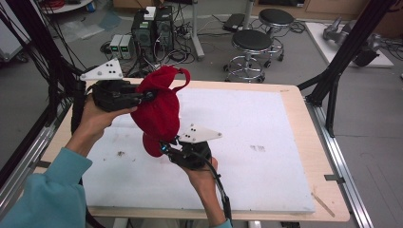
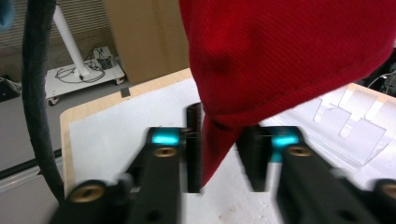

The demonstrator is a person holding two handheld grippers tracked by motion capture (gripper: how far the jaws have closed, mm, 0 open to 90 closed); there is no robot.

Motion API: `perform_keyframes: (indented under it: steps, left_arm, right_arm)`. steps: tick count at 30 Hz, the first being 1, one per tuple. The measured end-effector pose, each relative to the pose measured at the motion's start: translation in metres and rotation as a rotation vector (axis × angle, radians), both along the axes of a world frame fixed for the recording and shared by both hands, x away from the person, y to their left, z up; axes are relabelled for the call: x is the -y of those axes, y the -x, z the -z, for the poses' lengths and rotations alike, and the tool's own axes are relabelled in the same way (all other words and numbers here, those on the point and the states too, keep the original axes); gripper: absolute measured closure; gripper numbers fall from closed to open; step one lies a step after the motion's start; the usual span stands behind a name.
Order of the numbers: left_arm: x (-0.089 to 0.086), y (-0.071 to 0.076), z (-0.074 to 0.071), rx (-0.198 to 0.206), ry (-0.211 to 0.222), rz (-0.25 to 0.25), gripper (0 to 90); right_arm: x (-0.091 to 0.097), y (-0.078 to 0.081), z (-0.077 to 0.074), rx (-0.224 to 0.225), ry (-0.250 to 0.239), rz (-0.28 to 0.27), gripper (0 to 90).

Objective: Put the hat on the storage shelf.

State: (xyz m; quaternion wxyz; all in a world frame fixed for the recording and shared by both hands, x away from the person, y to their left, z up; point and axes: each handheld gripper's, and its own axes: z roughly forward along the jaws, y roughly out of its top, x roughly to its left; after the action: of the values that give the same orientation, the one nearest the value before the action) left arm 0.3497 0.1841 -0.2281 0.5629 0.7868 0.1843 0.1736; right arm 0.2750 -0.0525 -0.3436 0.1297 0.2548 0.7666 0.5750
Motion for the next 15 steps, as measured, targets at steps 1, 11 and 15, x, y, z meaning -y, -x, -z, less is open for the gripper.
perform_keyframes:
  steps: [1,11,15]
  left_arm:
    - [0.0001,0.0,-0.0001,0.0,0.005,0.005,84.4]
    - [-0.0003,-0.0012,0.0019,-0.001,0.005,0.004,84.1]
    - [-0.0032,-0.0022,0.0047,-0.004,0.009,-0.001,83.5]
  right_arm:
    - [0.0007,-0.0018,0.0007,-0.021,-0.016,-0.015,79.1]
    - [-0.0011,-0.0025,0.0011,-0.018,-0.01,-0.04,83.1]
    - [-0.0008,-0.0025,0.0009,-0.018,-0.013,-0.048,83.5]
